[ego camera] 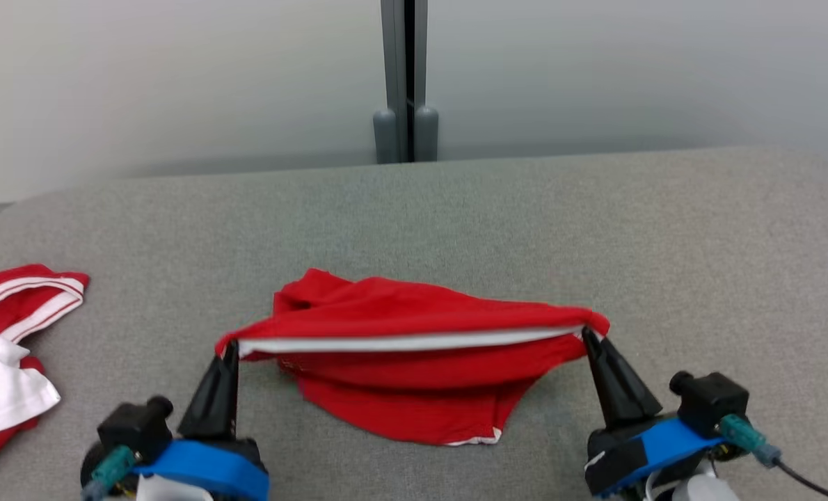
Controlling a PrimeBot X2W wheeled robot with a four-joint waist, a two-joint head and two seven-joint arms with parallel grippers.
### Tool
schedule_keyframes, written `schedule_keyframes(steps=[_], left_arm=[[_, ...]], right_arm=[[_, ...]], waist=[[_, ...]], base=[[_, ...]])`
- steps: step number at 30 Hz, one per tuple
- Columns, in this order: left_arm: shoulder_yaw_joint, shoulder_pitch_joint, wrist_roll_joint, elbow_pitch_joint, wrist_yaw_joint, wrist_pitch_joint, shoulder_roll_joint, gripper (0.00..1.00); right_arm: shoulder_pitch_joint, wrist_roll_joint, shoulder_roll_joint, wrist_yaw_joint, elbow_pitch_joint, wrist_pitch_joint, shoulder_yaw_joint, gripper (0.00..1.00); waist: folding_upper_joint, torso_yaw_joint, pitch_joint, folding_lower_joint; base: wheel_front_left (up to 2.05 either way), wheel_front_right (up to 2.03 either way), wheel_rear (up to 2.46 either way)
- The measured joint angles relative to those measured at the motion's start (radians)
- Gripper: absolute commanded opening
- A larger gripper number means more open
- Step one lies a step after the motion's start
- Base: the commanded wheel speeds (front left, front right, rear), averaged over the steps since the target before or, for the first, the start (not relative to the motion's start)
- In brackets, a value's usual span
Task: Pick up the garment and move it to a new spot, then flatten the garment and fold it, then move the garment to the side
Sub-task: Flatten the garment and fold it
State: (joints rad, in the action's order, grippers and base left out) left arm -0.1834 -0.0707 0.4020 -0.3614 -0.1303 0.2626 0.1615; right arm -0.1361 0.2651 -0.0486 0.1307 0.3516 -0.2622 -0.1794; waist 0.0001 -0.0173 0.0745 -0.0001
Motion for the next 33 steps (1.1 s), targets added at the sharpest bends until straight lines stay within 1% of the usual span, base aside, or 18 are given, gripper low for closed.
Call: schedule_keyframes(steps=[5,11,15,17,18,21,23,25,28,33], left_arm=[[0.006,-0.088,-0.038,0.09,-0.001,0.0,0.044,0.0],[0.005,-0.246,-0.051,0.16,-0.001,0.0,0.13,0.0],[0.002,-0.384,-0.046,0.182,-0.001,0.0,0.186,0.0],[0.001,-0.45,-0.039,0.18,-0.001,-0.018,0.21,0.0],[-0.002,-0.479,-0.033,0.178,-0.001,-0.029,0.217,0.0],[-0.019,-0.567,-0.019,0.168,-0.001,-0.051,0.24,0.0],[-0.031,-0.626,-0.005,0.155,-0.001,-0.057,0.246,0.0],[-0.049,-0.682,-0.003,0.125,-0.001,-0.058,0.263,0.0],[-0.056,-0.777,0.003,0.058,-0.001,-0.041,0.275,0.0],[-0.028,-0.956,-0.031,-0.031,-0.002,-0.004,0.266,0.0]], right_arm=[[-0.054,-0.016,0.001,0.0,-0.061,0.0,0.014,0.0],[-0.202,-0.024,-0.01,0.0,-0.12,0.001,-0.002,0.0],[-0.338,-0.014,-0.045,0.0,-0.171,0.052,-0.013,0.0],[-0.405,-0.013,-0.055,0.0,-0.175,0.09,-0.013,0.0],[-0.435,-0.014,-0.058,0.0,-0.172,0.109,-0.013,0.0],[-0.524,-0.021,-0.042,0.0,-0.136,0.154,0.03,0.0],[-0.584,-0.066,-0.031,0.0,-0.102,0.173,0.026,0.0],[-0.656,-0.087,-0.015,0.0,-0.059,0.18,0.034,0.0],[-0.781,-0.153,-0.003,0.0,0.027,0.159,0.055,0.0],[-0.992,-0.203,0.002,0.001,0.138,0.042,0.137,0.0]], waist=[[-0.0001,0.002,-0.059,-0.0001],[-0.0001,0.0,-0.097,-0.0001],[-0.0001,-0.001,-0.095,-0.0001],[-0.0001,-0.003,-0.083,0.0],[-0.0001,-0.006,-0.073,0.0],[0.0,-0.017,-0.022,0.0001],[0.0,-0.027,0.024,0.0002],[0.0,-0.039,0.079,0.0001],[0.0001,-0.047,0.161,0.0007],[0.0004,-0.027,0.266,0.0005]], base=[[0.0,0.0,0.0],[0.0,0.0,0.0],[0.0,0.0,0.0],[0.0,0.0,0.0],[0.0,0.0,0.0],[0.0,0.0,0.0],[0.0,0.0,0.0],[0.0,0.0,0.0],[0.0,0.0,0.0],[0.0,0.0,0.0]])
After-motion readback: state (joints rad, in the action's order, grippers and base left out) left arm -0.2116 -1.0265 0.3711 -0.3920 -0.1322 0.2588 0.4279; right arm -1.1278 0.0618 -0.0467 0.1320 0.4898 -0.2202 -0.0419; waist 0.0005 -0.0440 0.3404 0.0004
